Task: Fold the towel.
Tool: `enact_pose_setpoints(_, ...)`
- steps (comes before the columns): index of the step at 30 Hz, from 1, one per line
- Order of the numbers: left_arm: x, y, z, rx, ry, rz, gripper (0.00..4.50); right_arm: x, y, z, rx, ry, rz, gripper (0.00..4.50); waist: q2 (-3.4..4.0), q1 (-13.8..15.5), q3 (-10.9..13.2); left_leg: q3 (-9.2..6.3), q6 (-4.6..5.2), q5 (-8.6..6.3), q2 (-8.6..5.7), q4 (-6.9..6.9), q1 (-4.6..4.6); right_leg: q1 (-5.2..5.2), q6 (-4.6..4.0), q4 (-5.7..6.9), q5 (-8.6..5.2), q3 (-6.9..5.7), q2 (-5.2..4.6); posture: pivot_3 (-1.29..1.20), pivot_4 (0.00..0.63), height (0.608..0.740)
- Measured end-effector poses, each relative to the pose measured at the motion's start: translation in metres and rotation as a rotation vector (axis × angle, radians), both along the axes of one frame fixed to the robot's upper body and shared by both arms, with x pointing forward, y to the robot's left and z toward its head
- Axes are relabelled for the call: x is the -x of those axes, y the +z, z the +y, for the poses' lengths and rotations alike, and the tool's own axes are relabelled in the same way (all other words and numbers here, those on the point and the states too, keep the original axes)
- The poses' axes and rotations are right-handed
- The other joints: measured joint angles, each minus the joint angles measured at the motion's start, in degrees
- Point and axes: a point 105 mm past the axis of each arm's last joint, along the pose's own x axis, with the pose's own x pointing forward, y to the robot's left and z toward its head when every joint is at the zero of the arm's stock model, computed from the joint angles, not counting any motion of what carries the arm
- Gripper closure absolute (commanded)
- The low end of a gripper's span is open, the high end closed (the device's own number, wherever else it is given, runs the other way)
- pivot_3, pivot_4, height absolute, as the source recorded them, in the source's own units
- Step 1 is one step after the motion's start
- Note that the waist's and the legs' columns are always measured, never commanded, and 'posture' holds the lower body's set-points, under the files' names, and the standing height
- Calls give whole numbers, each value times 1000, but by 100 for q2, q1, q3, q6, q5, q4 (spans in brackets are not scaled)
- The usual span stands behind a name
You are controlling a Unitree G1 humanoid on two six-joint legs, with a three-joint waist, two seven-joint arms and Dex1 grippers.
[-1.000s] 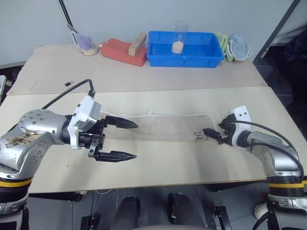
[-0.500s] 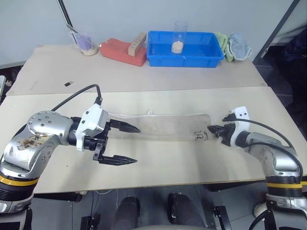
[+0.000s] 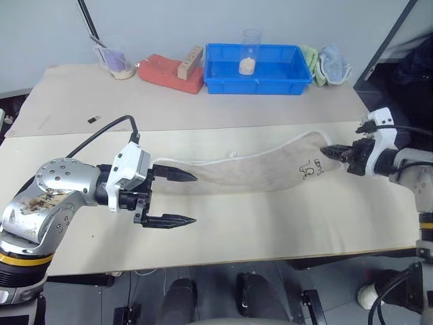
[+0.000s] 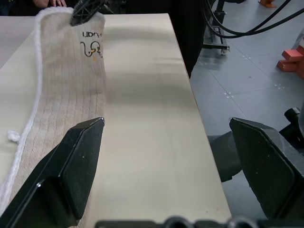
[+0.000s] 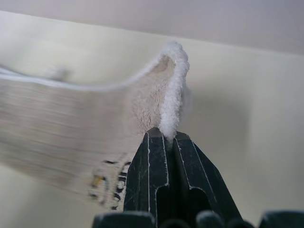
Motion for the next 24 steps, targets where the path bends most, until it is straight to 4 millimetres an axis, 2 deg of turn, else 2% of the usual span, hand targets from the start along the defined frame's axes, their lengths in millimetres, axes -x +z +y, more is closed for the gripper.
enact_pose_setpoints(4, -2, 2, -1, 11, 9, -4, 0, 6, -7, 72, -110, 147, 49, 4471, 0, 4, 0, -2, 0, 0, 0, 1, -3, -5, 0, 8, 0, 1, 1, 0, 150, 740)
enact_pose_setpoints(7, -3, 4, 0, 13, 21, -13, 0, 11, -9, 111, -151, 187, 65, 4471, 1, 34, 0, -3, 0, 0, -2, 2, -9, -10, 0, 9, 0, 1, -3, 0, 150, 740)
enact_pose_setpoints(13, -5, 6, 2, 16, 42, -28, 0, 14, -28, 147, -139, 199, 93, 4471, 3, 84, 0, -6, -1, 1, -15, 12, -19, -8, 6, 5, 0, 4, -13, 0, 150, 740)
enact_pose_setpoints(15, -6, 7, 2, 17, 49, -30, 0, 14, -36, 152, -128, 201, 109, 4471, 3, 81, 0, -8, -1, 1, -14, 11, -18, -9, 5, 7, 0, 3, -11, 0, 150, 740)
enact_pose_setpoints(19, -9, 6, 2, 23, 78, -37, 0, 11, -49, 153, -104, 173, 131, 3185, 3, 56, 0, -9, -1, 1, -12, 9, -18, -12, 5, 8, 0, 3, -8, 0, 150, 740)
enact_pose_setpoints(24, -13, 3, 4, 49, 150, -45, 0, 16, -42, 167, -137, 216, 102, 1448, 4, 18, -1, -9, -1, 1, -7, 4, -15, -14, 5, 11, 0, 4, -4, 0, 150, 740)
